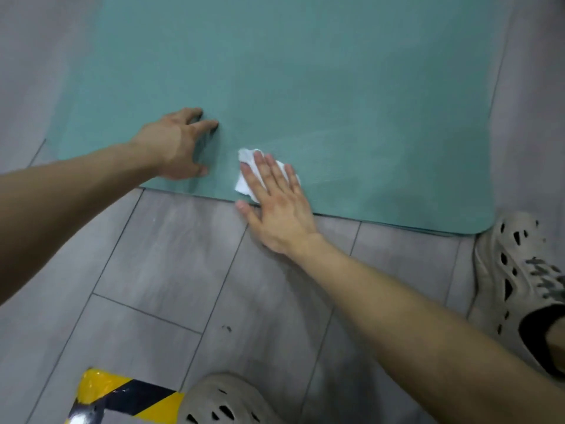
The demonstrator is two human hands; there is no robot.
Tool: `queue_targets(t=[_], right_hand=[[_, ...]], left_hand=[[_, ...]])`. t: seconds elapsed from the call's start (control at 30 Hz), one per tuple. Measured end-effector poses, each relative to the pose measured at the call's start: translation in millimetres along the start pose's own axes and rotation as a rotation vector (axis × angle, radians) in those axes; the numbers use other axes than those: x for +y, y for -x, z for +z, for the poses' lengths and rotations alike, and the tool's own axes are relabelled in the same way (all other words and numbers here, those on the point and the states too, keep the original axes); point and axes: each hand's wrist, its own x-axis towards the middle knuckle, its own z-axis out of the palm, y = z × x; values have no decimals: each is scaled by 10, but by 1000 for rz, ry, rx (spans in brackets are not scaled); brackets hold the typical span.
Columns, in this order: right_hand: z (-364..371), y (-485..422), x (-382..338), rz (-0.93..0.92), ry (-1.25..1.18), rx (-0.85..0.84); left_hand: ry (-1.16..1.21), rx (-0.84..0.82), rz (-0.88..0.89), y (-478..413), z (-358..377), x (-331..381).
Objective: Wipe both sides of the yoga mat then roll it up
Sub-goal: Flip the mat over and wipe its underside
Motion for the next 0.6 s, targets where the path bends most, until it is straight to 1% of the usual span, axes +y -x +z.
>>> queue_targets(t=[0.07, 0.13, 0.17, 0.23, 0.27, 0.3, 0.37, 0.43, 0.5, 0.57, 0.6], right_hand=[[-156, 409, 518, 137, 36, -7], [-245, 813, 870, 283, 39, -13], [-237, 925, 910, 365, 38, -6], [-154, 876, 682, 514, 21, 38], [-98, 734, 441, 520, 17, 49], [-23, 563, 151, 454, 16, 44], [174, 219, -449, 237, 1, 4], [285, -18, -815, 132, -11, -18], [308, -44, -745, 70, -22, 6], [215, 130, -361, 10, -20, 18], [145, 267, -82, 25, -3, 13]], left_hand=[[-24, -11, -2, 2, -38, -16], [-38, -11, 3, 22, -59, -27], [-47, -13, 9, 32, -62, -41], [-39, -34, 30, 51, -56, -97], [-16, -52, 47, 64, -54, -129], [10, -75, 73, 79, -52, -158], [27, -115, 123, 108, -57, -239], [-8, -126, 126, 131, -73, -324], [-57, -120, 79, 141, -94, -378], [-71, -97, 12, 134, -100, -452], [-61, -86, -19, 136, -99, -459]])
